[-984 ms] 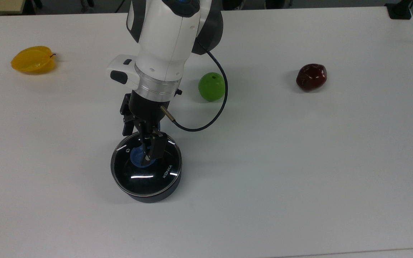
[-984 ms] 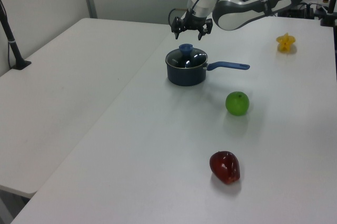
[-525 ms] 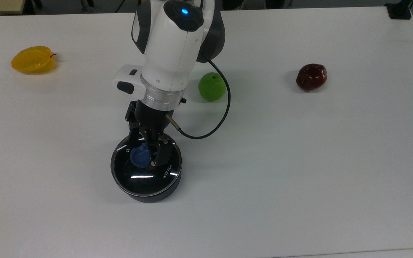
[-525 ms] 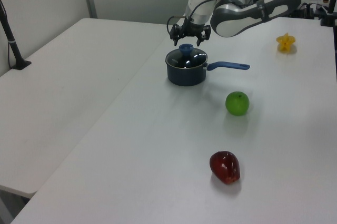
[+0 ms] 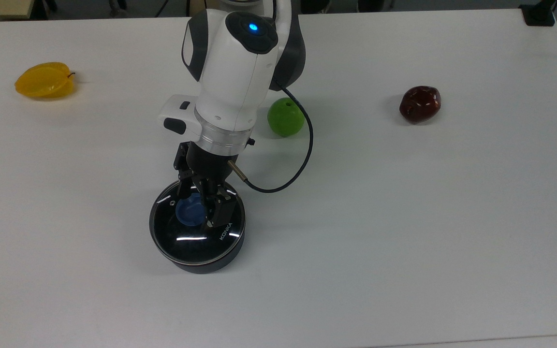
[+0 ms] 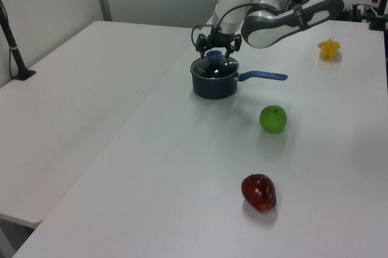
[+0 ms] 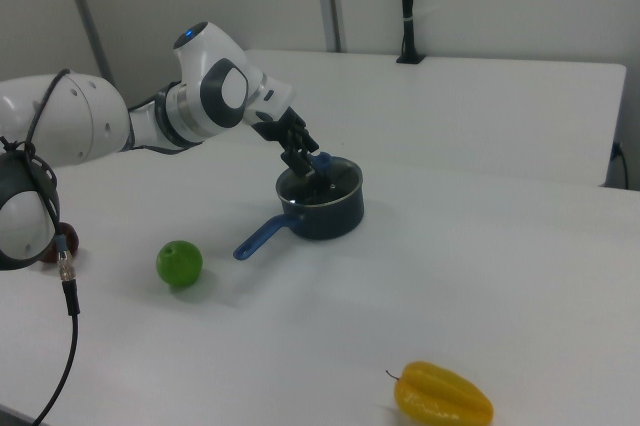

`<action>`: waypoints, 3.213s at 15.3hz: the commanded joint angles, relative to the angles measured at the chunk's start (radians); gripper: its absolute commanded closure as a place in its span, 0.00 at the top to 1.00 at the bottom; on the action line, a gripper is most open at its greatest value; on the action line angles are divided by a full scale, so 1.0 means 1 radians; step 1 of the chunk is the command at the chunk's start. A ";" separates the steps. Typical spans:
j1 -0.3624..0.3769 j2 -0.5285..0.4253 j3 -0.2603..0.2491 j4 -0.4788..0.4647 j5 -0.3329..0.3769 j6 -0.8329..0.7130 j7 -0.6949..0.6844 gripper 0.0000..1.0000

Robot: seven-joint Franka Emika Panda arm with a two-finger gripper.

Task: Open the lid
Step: 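Close the gripper on the blue knob of the glass lid, then lift the glass lid off the saucepan and carry it aside, then lower the glass lid onto the table and release the knob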

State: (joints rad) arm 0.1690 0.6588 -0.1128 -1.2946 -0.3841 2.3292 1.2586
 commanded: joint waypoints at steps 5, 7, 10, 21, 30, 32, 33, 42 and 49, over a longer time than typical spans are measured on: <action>0.014 0.012 -0.016 0.014 -0.044 0.019 0.019 0.62; 0.012 0.010 -0.016 0.014 -0.044 0.018 0.015 0.55; 0.009 -0.013 -0.018 0.011 -0.042 0.013 -0.002 0.50; -0.078 -0.129 -0.015 -0.040 -0.019 0.002 -0.067 0.48; -0.279 -0.127 -0.010 -0.110 0.083 0.048 -0.266 0.48; -0.311 -0.123 -0.010 -0.158 0.085 0.146 -0.272 0.48; -0.331 -0.120 -0.010 -0.176 0.085 0.195 -0.271 0.48; -0.384 -0.005 -0.011 -0.198 0.068 0.315 -0.298 0.48; -0.384 0.016 -0.011 -0.199 0.068 0.329 -0.298 0.48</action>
State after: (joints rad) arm -0.2097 0.6836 -0.1269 -1.4780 -0.3169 2.6228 0.9849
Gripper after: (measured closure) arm 0.392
